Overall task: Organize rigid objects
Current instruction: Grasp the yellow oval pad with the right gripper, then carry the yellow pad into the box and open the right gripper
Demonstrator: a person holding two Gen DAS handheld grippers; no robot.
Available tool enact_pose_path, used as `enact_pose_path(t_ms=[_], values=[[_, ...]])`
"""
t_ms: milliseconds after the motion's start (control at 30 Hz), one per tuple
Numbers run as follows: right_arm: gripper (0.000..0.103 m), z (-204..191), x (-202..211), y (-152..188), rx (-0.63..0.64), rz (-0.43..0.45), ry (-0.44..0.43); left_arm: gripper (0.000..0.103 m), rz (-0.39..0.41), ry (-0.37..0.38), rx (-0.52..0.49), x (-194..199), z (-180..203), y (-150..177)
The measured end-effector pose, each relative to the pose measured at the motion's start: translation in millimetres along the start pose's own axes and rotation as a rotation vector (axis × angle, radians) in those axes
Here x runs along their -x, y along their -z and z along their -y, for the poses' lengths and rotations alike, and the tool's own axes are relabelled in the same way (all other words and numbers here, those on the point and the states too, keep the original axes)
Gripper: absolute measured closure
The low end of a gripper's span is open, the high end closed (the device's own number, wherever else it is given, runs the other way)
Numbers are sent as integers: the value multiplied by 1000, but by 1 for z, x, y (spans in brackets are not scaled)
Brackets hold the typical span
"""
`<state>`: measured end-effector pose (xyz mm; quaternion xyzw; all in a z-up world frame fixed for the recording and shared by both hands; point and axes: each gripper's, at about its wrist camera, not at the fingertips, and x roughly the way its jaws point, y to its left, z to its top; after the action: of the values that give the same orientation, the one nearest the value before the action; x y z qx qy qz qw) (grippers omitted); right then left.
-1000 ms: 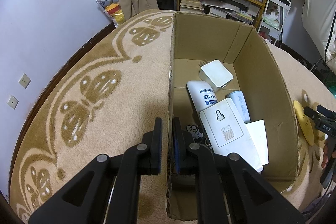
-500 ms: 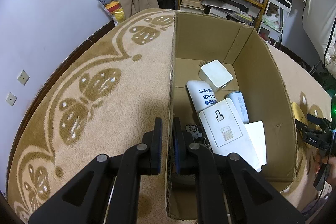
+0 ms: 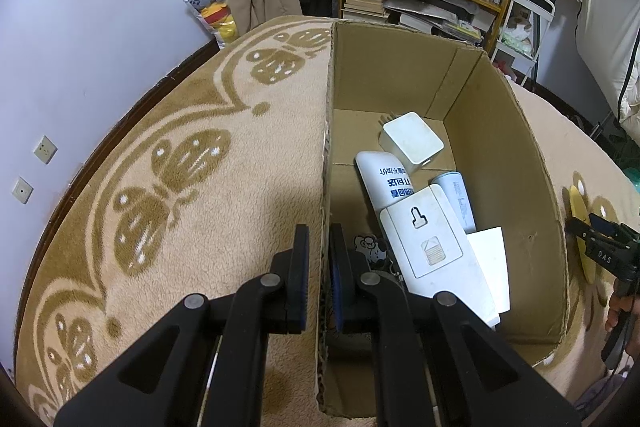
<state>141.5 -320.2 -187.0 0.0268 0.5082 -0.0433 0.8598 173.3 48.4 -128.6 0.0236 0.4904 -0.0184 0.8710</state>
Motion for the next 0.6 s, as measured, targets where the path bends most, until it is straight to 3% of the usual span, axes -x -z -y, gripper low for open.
enact_pose_path(t_ms=[600], values=[[43, -6, 18, -11, -71, 73, -48, 93, 1, -6, -7, -1, 0, 1]])
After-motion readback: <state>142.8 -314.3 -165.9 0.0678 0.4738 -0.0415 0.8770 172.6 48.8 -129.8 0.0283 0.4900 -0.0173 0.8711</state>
